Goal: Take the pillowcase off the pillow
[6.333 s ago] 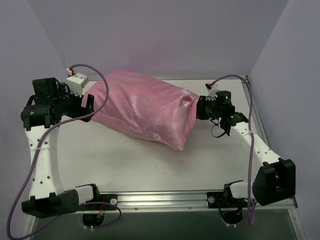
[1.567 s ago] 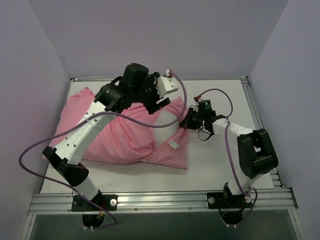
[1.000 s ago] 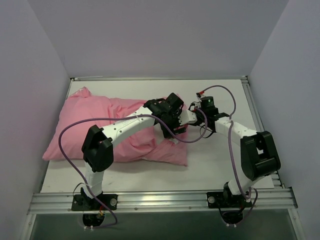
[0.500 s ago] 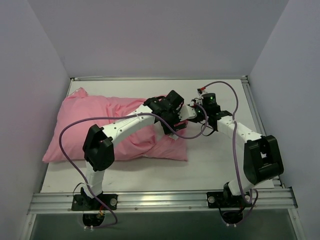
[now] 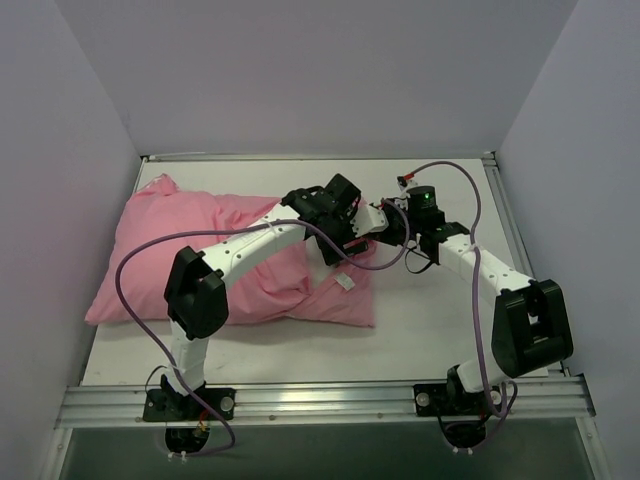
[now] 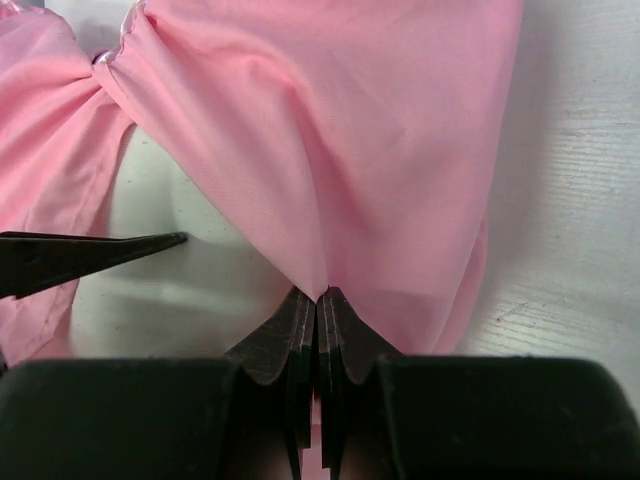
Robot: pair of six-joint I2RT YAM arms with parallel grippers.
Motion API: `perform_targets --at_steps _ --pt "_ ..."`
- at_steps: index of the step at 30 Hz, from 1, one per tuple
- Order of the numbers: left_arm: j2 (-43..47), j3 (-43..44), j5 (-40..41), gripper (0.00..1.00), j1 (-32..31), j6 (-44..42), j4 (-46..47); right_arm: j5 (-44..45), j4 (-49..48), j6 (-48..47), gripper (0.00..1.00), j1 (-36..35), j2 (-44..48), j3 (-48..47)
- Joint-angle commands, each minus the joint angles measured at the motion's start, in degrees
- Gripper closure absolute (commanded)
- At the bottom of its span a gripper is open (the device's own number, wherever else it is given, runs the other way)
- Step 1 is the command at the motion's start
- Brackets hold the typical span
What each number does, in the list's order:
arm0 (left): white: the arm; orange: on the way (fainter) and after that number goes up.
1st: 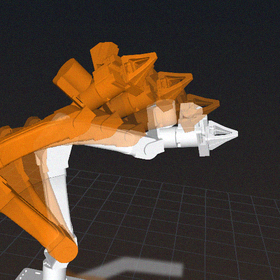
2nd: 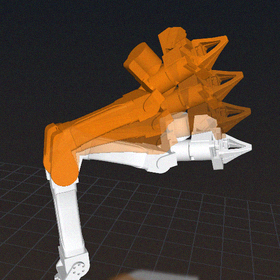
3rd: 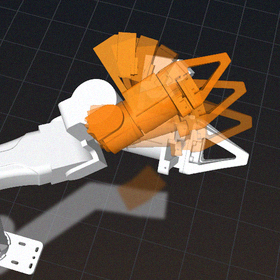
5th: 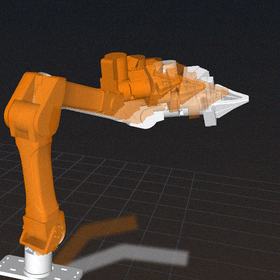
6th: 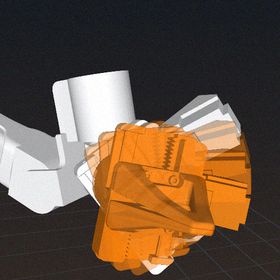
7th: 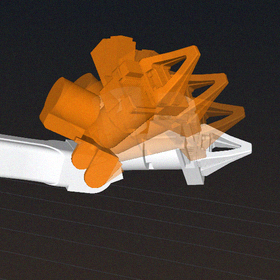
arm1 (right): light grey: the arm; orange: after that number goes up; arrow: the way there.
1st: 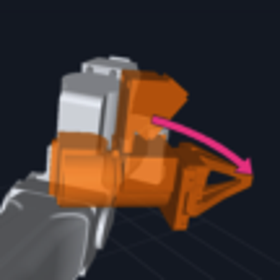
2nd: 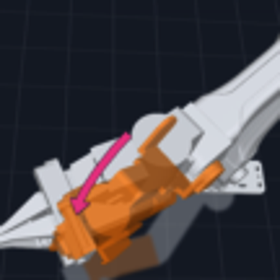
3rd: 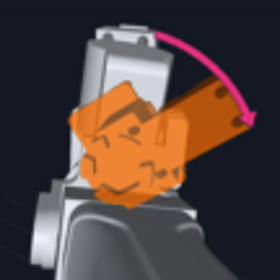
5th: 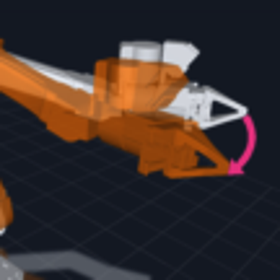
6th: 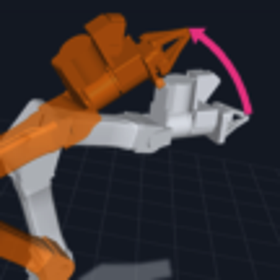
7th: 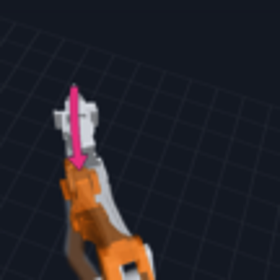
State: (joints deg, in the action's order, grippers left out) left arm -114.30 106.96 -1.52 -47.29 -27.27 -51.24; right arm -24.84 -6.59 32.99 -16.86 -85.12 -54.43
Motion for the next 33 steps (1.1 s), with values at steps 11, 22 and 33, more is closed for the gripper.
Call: perform_targets --at_steps 11,22,33 --pt "2.49 -5.43 -4.37 0.98 2.73 -1.03 1.31 -3.62 -7.99 -1.09 0.63 0.34 -3.20 -2.60" --pt "10.24 -12.04 -7.71 0.98 2.64 -0.07 5.28 -4.52 -7.39 -6.27 0.33 -3.17 -16.73 -19.99" --pt "10.06 -9.84 -5.60 0.98 4.04 0.90 4.84 -1.97 -2.73 -7.06 0.47 -6.25 -22.11 -22.29"
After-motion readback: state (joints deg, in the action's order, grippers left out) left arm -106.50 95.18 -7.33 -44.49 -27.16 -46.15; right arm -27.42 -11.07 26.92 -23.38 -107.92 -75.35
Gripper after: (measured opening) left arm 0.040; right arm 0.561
